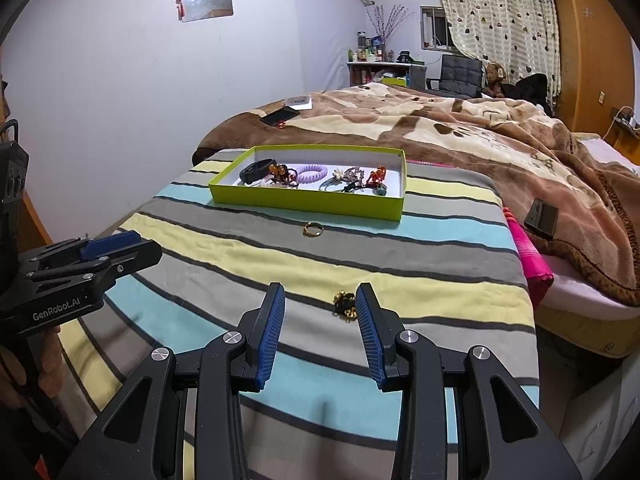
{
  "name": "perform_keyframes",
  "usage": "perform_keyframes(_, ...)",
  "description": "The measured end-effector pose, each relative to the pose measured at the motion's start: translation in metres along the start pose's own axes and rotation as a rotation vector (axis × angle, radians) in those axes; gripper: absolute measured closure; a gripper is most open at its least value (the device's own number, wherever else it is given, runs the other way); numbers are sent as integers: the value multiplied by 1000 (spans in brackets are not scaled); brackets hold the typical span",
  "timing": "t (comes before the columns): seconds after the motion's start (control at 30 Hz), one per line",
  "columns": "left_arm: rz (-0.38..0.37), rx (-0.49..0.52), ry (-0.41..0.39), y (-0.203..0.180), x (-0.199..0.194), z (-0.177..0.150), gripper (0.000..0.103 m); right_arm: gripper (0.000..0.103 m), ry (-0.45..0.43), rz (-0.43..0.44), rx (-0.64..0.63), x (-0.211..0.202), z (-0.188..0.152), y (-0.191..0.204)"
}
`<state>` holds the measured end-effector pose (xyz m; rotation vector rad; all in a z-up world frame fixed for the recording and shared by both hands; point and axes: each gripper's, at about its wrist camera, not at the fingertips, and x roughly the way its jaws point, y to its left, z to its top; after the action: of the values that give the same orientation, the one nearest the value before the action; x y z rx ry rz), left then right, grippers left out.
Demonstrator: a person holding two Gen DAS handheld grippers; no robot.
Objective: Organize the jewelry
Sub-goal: 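Lower the right tool onto the gold charm and grasp it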
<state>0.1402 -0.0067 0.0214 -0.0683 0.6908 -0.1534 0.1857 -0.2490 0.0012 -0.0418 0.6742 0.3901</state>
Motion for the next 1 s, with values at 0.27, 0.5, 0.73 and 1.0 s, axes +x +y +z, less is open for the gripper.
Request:
perform_keyframes(0.27,-7,17,12,-5,2,-2,57,65,14,1,9,5,-1,-3)
perform_keyframes(0.5,-13,29,25,-10,8,2,57,65,34,1,18,12,-3,-9)
perform_keyframes(0.73,-20,41,30,-13,17,12,57,65,82,-12,19,29,-4,-15)
perform_keyframes(1.0,-38,72,52,-17,34,26,57,65,146,-10,20,54,-5,-21)
